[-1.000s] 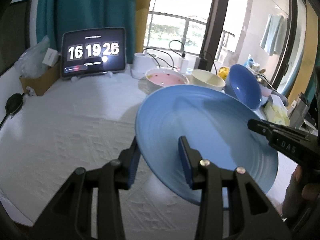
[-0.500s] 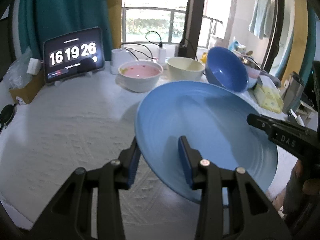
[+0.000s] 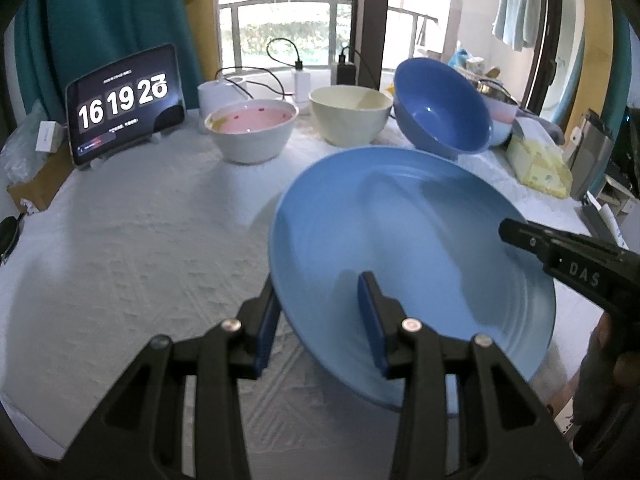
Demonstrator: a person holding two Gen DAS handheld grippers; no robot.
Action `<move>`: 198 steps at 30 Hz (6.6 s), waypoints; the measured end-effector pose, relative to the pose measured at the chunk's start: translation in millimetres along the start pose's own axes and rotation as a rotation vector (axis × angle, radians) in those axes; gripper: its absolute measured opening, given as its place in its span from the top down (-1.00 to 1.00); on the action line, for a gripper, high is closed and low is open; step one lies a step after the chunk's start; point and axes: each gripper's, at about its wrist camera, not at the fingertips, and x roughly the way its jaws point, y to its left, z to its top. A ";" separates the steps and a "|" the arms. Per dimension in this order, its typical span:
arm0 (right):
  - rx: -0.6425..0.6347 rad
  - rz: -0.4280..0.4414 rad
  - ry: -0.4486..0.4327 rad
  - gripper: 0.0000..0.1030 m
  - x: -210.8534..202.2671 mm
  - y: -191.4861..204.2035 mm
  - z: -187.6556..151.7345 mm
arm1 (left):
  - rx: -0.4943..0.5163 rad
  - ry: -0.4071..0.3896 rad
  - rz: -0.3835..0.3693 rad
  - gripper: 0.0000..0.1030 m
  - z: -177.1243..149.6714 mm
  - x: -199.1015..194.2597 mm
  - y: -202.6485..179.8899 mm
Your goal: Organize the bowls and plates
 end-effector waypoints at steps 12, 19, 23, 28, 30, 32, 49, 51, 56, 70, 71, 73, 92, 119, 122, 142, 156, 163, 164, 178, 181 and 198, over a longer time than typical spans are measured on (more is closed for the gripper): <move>-0.049 -0.055 -0.023 0.62 9.4 -6.7 0.8 | 0.015 0.049 0.031 0.10 5.7 21.3 7.6; -0.003 -0.036 0.003 0.58 11.5 -16.2 1.2 | -0.076 0.040 0.042 0.09 12.0 20.6 26.7; 0.010 -0.031 0.001 0.56 10.5 -18.3 2.3 | -0.081 0.030 0.039 0.09 14.3 19.2 26.4; 0.027 -0.002 0.009 0.50 10.3 -21.9 3.5 | -0.085 0.043 0.019 0.09 15.1 23.9 25.2; 0.034 0.005 0.016 0.49 11.8 -23.1 2.7 | -0.089 0.069 0.002 0.09 14.4 29.2 24.2; 0.042 0.012 0.025 0.48 14.4 -24.4 1.5 | -0.093 0.092 -0.002 0.09 13.2 34.6 22.9; 0.176 0.187 0.113 0.25 36.0 -36.5 -10.2 | -0.225 0.140 -0.127 0.09 9.0 52.8 30.2; 0.171 0.182 0.101 0.23 34.5 -33.8 -11.4 | -0.234 0.145 -0.139 0.09 8.9 53.8 30.8; 0.190 0.207 0.098 0.23 35.1 -33.4 -13.9 | -0.191 0.147 -0.143 0.09 9.1 52.1 21.8; 0.191 0.202 0.090 0.29 33.9 -29.6 -15.7 | -0.198 0.141 -0.143 0.14 7.6 49.6 25.2; 0.190 0.200 0.091 0.28 33.5 -28.9 -15.6 | -0.198 0.141 -0.142 0.14 7.4 49.1 25.2; 0.185 0.196 0.090 0.29 32.6 -26.7 -14.6 | -0.199 0.140 -0.144 0.14 7.0 48.6 25.8; 0.112 0.197 0.083 0.28 31.1 14.8 1.0 | -0.257 0.083 -0.129 0.14 5.0 29.9 66.6; -0.003 0.240 0.143 0.28 73.7 105.7 16.2 | -0.376 0.066 -0.056 0.14 -4.1 27.5 157.3; -0.012 0.247 0.152 0.28 79.2 114.4 17.7 | -0.387 0.066 -0.043 0.14 -4.5 28.3 165.8; -0.071 0.195 0.166 0.23 95.7 133.4 15.0 | -0.325 0.062 0.079 0.11 -5.9 29.9 170.5; -0.028 0.195 0.122 0.23 69.6 101.2 14.6 | -0.305 -0.042 0.164 0.11 0.7 -2.9 159.9; -0.023 0.204 0.091 0.23 54.3 91.6 15.5 | -0.260 -0.070 0.143 0.10 9.0 -12.5 136.7; -0.019 0.204 0.087 0.23 52.1 88.6 15.8 | -0.257 -0.071 0.140 0.10 9.6 -13.3 134.2; 0.049 0.181 0.039 0.23 30.1 42.8 16.5 | -0.180 -0.069 0.094 0.10 18.6 -15.1 85.6; 0.065 0.176 0.030 0.23 26.9 31.3 16.4 | -0.160 -0.068 0.085 0.10 21.2 -14.4 73.5; 0.134 0.131 -0.001 0.23 19.1 -29.3 21.2 | -0.091 -0.031 0.000 0.10 39.7 3.8 16.4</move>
